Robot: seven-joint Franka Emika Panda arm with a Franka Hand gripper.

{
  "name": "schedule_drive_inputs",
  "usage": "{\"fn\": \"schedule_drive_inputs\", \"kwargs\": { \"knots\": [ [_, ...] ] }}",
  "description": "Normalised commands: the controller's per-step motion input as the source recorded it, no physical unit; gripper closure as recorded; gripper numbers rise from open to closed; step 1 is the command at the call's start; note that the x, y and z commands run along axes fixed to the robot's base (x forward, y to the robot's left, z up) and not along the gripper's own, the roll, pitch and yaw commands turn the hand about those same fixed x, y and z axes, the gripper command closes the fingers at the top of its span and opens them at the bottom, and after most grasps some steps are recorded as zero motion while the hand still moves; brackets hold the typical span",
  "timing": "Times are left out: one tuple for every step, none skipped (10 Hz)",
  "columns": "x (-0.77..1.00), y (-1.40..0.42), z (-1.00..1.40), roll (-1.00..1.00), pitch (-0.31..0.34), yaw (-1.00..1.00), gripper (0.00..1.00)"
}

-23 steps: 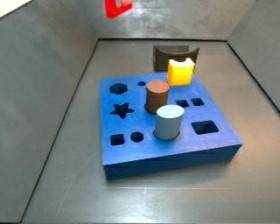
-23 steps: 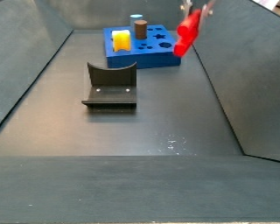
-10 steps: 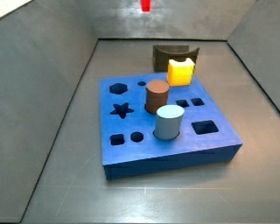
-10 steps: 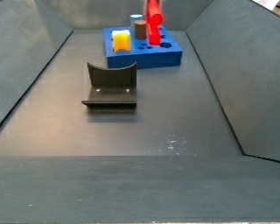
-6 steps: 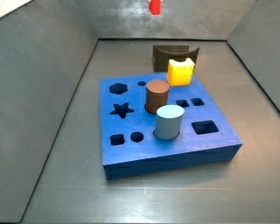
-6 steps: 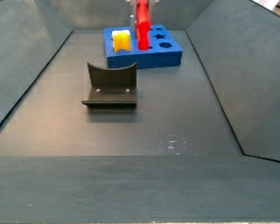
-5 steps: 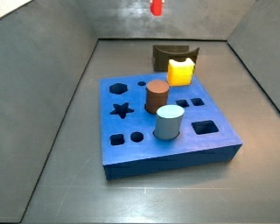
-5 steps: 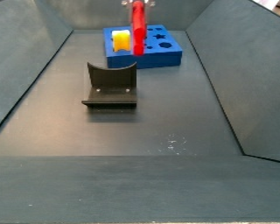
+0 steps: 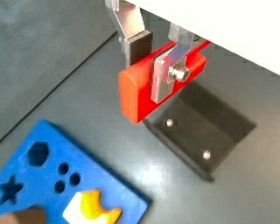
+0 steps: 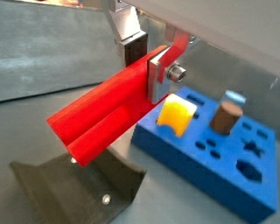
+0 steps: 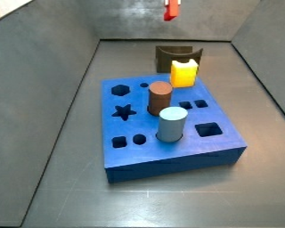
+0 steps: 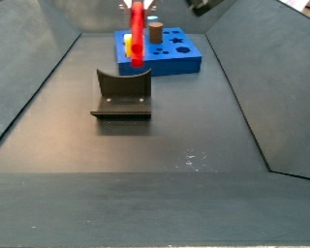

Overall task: Pick up the square-circle object. Move up. Place the square-circle object on the fixture. Regrasp the square-circle object. Move to above the board. Insert the square-circle object.
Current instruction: Place the square-circle object on the fixture.

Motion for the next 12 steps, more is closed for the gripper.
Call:
{"fn": "schedule_drive_inputs", "kwargs": {
  "knots": [
    [0.50,0.05,-0.02,-0.91,0.042,-0.09,1.00],
    [0.40,0.05,-0.02,-0.69,0.045,-0.09,1.00],
    [0.32,0.05,-0.02,-0.52,0.045,-0.08,1.00],
    [0.22,0.05,-0.02,-0.31,0.044,-0.08,1.00],
    [0.15,0.13,-1.00,-1.00,0.320,-0.10,1.00],
    [0.13,0.14,-1.00,-1.00,0.302,-0.12,1.00],
    [0.14,0.14,-1.00,-1.00,0.304,-0.16,1.00],
    [0.16,0.14,-1.00,-0.80,0.263,-0.22,1.00],
    [0.17,0.14,-1.00,-0.64,0.210,-0.25,1.00],
    [0.18,0.15,-1.00,-0.43,0.132,-0.27,1.00],
    [0.19,0.14,-1.00,-0.25,0.066,-0.26,1.00],
    [0.19,0.14,-1.00,-0.19,0.021,-0.24,1.00]
  ]
}}
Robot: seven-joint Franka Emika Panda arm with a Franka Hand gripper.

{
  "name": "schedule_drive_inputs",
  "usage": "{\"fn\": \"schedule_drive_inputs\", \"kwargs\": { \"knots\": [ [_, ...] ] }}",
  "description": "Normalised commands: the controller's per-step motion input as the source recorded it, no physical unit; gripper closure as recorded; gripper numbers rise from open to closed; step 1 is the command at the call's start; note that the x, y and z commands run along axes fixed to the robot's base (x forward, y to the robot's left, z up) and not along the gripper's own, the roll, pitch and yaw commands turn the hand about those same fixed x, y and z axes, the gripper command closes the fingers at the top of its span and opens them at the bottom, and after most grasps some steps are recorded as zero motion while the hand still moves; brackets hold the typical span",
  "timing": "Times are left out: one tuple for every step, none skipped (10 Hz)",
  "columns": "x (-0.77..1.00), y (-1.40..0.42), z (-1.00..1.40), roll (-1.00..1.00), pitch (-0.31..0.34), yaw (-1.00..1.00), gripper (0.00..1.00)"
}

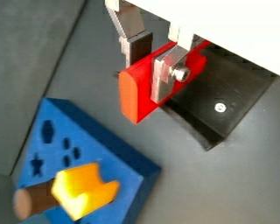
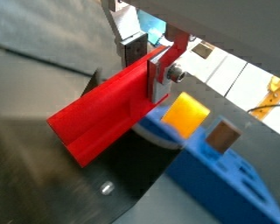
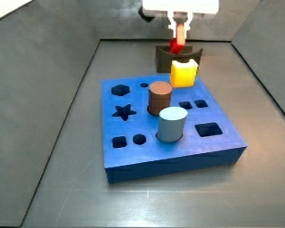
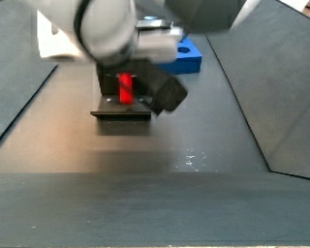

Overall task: Pick up the square-circle object. Move up. Place the square-circle object on the fixture. Regrasp the square-circle object. Move to above the board. Insert the square-circle object.
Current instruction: Place the square-circle object on the fixture, then regrasp the square-circle object.

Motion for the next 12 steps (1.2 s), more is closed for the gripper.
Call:
{"fn": "schedule_drive_inputs", "kwargs": {
  "knots": [
    [0.16,0.12,-0.81,-0.18,-0.021,-0.21,1.00],
    [0.12,0.09,-0.68,-0.15,-0.045,-0.18,1.00],
    [0.09,0.06,-0.68,-0.12,-0.074,-0.14,1.00],
    [0.08,0.06,-0.68,-0.12,-0.076,-0.11,1.00],
    [0.08,0.06,-0.68,-0.12,-0.074,-0.09,1.00],
    [0.08,0.05,-0.68,-0.12,-0.072,-0.05,1.00],
    [0.08,0.05,-0.68,-0.12,-0.071,-0.04,1.00],
    [0.00,0.00,0.00,0.00,0.000,0.00,0.00],
    [0.00,0.00,1.00,0.09,-0.034,-0.03,0.00],
    [0.00,0.00,1.00,0.09,-0.033,-0.03,0.00],
    [-0.02,0.00,1.00,0.10,-0.022,0.00,0.00],
    [-0.03,0.00,1.00,0.09,-0.007,0.01,0.00]
  ]
}}
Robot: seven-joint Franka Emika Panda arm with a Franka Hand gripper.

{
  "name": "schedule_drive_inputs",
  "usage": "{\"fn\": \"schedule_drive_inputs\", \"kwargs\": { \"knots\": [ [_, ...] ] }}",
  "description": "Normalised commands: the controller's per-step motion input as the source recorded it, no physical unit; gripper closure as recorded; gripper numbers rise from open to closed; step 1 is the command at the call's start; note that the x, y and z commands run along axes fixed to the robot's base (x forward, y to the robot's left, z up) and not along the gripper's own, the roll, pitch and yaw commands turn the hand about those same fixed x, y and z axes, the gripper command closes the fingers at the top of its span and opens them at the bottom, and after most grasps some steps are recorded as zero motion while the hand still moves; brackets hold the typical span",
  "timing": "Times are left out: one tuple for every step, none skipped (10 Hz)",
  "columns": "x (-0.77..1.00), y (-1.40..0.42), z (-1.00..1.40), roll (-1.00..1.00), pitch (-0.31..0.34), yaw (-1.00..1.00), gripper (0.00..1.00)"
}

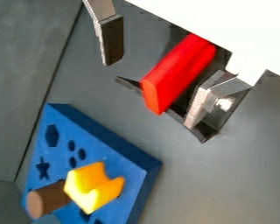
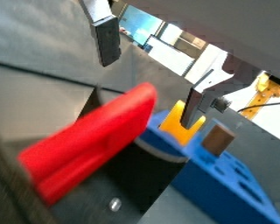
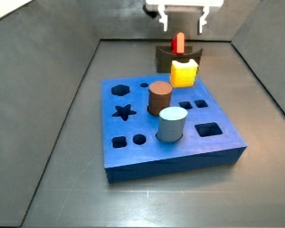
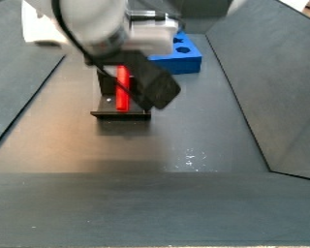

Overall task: Pick up the square-circle object. Move up. Place the square-circle object on the fixture. Regrasp the square-circle object. Move to above the board. Insert the square-circle object.
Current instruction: Regrasp the square-circle object.

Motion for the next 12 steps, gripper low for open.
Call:
{"fn": "schedule_drive_inputs", "kwargs": {
  "knots": [
    [-0.04,0.00,1.00,0.07,0.011,0.02,0.00],
    [-0.04,0.00,0.94,0.07,0.024,0.02,0.00],
    [-0.03,0.01,0.65,0.06,0.064,0.02,0.00],
    [-0.02,0.00,0.46,0.06,0.079,0.01,0.00],
    [-0.02,0.00,0.28,0.05,0.084,0.00,0.00],
    [-0.10,-0.87,0.50,1.00,0.062,0.04,0.00],
    [-0.09,-0.87,0.41,1.00,0.061,0.04,0.00],
    [-0.10,-0.71,0.28,1.00,0.049,0.04,0.00],
    [-0.11,-0.56,0.12,1.00,0.041,0.04,0.00],
    [-0.09,-0.40,0.04,1.00,0.036,0.03,0.00],
    [-0.05,-0.16,0.03,1.00,0.035,0.03,0.00],
    [-0.04,-0.02,0.03,1.00,0.035,0.03,0.00]
  ]
}}
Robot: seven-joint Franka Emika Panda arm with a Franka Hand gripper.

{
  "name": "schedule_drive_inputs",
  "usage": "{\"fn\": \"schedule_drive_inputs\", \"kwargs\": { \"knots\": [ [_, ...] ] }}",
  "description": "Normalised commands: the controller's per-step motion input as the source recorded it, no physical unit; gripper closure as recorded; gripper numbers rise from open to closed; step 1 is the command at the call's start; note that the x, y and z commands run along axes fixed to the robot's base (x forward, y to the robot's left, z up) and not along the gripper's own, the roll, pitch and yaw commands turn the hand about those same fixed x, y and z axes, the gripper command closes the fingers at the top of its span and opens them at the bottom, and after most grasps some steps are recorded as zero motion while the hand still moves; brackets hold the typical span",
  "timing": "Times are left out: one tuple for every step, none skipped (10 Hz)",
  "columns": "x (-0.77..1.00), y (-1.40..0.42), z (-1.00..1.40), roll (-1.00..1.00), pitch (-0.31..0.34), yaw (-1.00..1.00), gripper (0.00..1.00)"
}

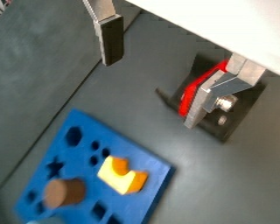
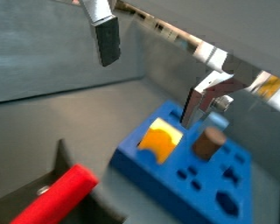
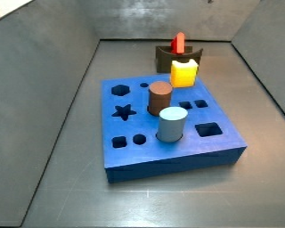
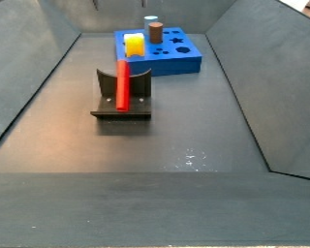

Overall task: Pick up the square-circle object. Move up. Place the square-circle object on the fixture. Regrasp the square-circle object. Move to above the board. Insert the square-circle object.
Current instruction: Regrasp the square-circle object.

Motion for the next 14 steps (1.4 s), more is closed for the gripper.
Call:
{"fn": "schedule_drive_inputs", "kwargs": {
  "knots": [
    [-0.02,-0.03,0.01,1.00,0.034,0.03,0.00],
    [-0.03,-0.03,0.01,1.00,0.030,0.04,0.00],
    [-0.04,-0.03,0.01,1.00,0.026,0.04,0.00],
    [-0.04,-0.02,0.01,1.00,0.018,0.04,0.00],
    [-0.04,-0.02,0.00,1.00,0.013,0.04,0.00],
    [-0.04,-0.02,0.01,1.00,0.008,0.04,0.00],
    [-0.04,-0.02,0.01,1.00,0.002,0.04,0.00],
    [-0.03,-0.02,0.01,1.00,-0.005,0.04,0.00],
    [-0.03,-0.02,0.01,1.00,-0.006,0.04,0.00],
    [-0.02,-0.02,0.01,1.00,-0.004,0.04,0.00],
    [-0.02,-0.02,0.02,1.00,-0.001,0.04,0.00],
    [0.00,-0.02,0.01,1.00,0.004,0.05,0.00],
    [0.01,-0.02,0.00,1.00,0.009,0.05,0.00],
    [0.03,-0.02,0.00,1.00,0.020,0.05,0.00]
  ]
}}
